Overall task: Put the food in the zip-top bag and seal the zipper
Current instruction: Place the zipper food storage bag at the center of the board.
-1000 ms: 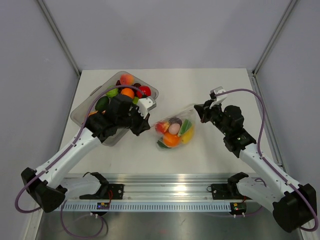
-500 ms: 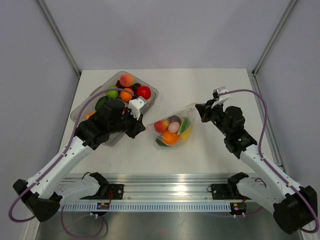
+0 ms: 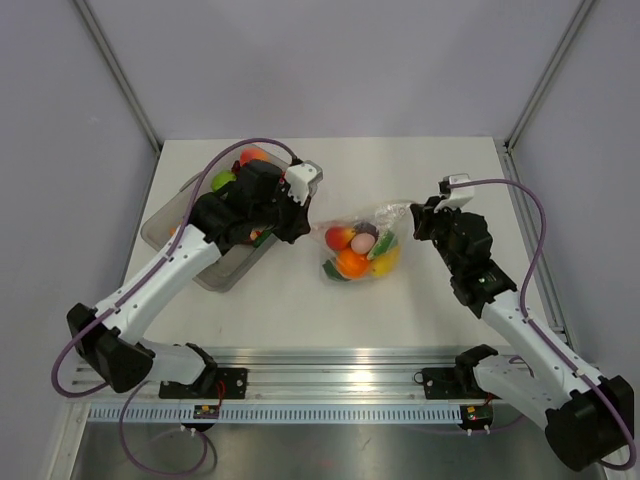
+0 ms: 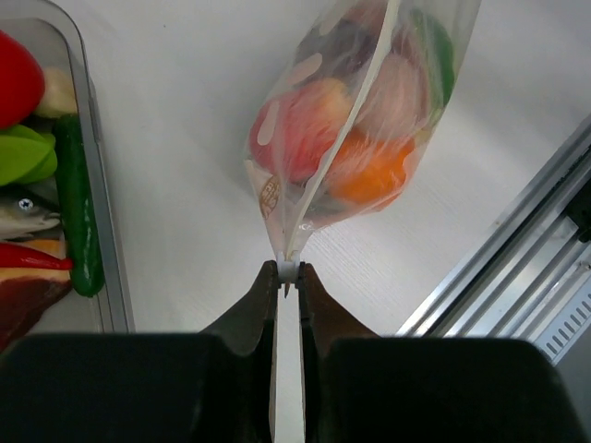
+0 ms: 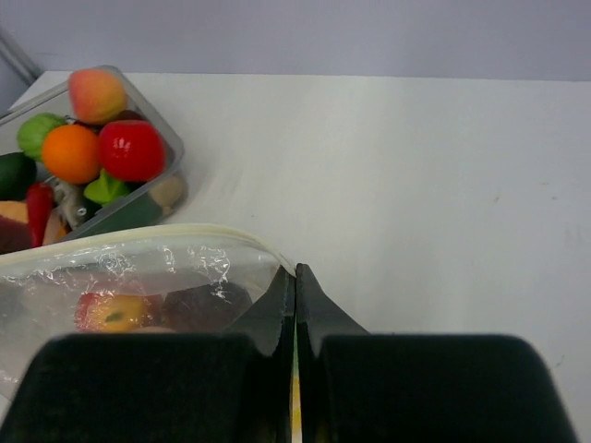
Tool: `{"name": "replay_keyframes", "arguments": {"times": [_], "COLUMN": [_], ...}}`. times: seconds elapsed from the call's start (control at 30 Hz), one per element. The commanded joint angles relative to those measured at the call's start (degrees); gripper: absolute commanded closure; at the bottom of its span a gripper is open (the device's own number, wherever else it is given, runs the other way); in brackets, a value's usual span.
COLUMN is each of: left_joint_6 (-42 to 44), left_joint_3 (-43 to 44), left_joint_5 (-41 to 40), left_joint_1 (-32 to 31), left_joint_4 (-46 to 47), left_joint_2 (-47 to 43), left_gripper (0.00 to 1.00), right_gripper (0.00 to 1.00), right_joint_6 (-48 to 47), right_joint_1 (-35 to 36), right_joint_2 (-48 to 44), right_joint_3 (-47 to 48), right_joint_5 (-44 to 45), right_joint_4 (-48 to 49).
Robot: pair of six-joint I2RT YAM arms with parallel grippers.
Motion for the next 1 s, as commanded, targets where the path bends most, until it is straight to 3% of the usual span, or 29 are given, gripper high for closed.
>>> {"name": "replay_keyframes", "arguments": {"times": [0.0, 0.17, 0.3, 0.43, 0.5, 0.53, 0.67, 0.77, 0.9, 0.97], "left_joint_6": [2.46, 6.07, 5.55, 2.04, 2.20, 2.47, 1.77, 1.15, -1.03, -2.62], "left_joint_3": [9.05, 19.59, 39.06, 45.11, 42.05, 36.64, 22.48, 16.39, 12.78, 10.49], "left_joint_5": [-0.13, 2.86, 6.28, 13.04, 16.74, 17.97, 21.06, 19.83, 16.76, 16.66], "left_joint_1": [0.73, 3.36, 6.27, 9.26, 9.53, 9.52, 9.52, 9.52, 9.52, 9.35], "left_joint_4": [1.61, 6.61, 6.36, 8.90, 11.17, 11.97, 15.58, 14.97, 11.28, 11.01], "left_joint_2": [4.98, 17.09, 28.00, 32.76, 30.49, 29.35, 22.58, 18.53, 13.70, 9.75], "left_gripper": [1.00, 1.00, 1.00, 1.00, 0.89, 0.51, 0.23, 0.09, 0.06, 0.05], "right_gripper": [1.00, 1.00, 1.00, 0.99, 0.84, 0.54, 0.17, 0.11, 0.00, 0.01], "right_joint_6": [-2.06, -6.00, -8.56, -9.27, -8.13, -7.52, -0.06, 3.03, 4.70, 5.93], "right_joint_1": [-1.90, -8.04, -11.21, -12.28, -12.19, -12.36, -12.28, -12.28, -12.28, -12.19], "right_joint_2": [1.86, 12.03, 19.78, 20.68, 17.78, 16.47, 7.69, 2.75, -1.29, -1.04], "right_joint_3": [4.66, 13.35, 23.80, 24.71, 21.13, 19.45, 10.31, 5.20, 5.89, 8.35], "right_joint_5": [8.45, 8.80, 11.26, 11.71, 8.92, 7.85, 2.84, 2.13, 3.45, 2.92], "right_joint_4": [0.92, 2.49, 3.47, 4.52, 4.17, 3.73, 1.45, -0.57, -8.72, -14.79]}}
